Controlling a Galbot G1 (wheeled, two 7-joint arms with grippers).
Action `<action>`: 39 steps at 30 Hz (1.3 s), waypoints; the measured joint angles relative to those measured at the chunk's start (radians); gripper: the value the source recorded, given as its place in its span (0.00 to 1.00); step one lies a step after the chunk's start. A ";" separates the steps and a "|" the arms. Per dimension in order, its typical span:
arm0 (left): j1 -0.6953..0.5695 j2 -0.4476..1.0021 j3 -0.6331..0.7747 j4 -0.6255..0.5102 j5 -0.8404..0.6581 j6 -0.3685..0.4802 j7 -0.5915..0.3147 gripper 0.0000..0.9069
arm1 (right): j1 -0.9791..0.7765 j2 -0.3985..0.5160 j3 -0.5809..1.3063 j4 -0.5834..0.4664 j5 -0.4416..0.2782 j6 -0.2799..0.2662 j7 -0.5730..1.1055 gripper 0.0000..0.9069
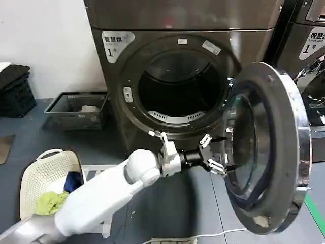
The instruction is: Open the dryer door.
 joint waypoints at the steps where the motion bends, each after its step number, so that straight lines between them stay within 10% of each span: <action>1: -0.004 -0.006 0.005 0.007 0.003 -0.002 -0.001 1.00 | 0.007 -0.010 0.012 -0.020 -0.001 0.000 0.017 1.00; 39: -0.132 -0.322 0.092 0.347 0.107 -0.094 -0.059 1.00 | 0.059 -0.257 0.202 -0.174 -0.400 -0.192 0.809 1.00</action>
